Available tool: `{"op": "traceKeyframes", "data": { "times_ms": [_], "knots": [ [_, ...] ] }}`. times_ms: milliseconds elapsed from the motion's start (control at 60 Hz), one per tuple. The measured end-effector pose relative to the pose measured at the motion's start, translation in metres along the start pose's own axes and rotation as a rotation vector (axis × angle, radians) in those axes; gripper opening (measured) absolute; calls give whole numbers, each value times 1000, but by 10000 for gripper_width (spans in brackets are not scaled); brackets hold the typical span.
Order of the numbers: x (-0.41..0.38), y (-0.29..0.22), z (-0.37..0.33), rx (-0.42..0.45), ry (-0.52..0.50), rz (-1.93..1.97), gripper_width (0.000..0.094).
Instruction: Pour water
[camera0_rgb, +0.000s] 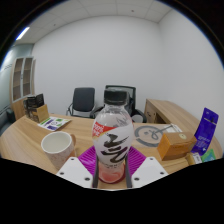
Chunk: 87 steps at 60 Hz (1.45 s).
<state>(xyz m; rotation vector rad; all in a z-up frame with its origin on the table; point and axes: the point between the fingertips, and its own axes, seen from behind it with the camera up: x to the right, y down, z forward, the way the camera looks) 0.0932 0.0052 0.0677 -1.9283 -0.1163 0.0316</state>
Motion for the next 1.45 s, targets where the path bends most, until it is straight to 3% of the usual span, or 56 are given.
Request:
{"op": "traceKeyframes", "data": {
  "times_ms": [183,300,417,450,850,1017,1450],
  "knots": [
    [2,-1,1,-2,-6,30,434],
    [0,6,0,-38,-20,35,533],
    [5,21,-9,-111,4,30,872],
    [7,23,-14,-116,22,23,835],
    [-37,-28,-179,-210,99,41,851],
    [-61,-51,-239,-203,130,41,854],
    [-43,-59,-276,-200,218,33,856]
  ]
}}
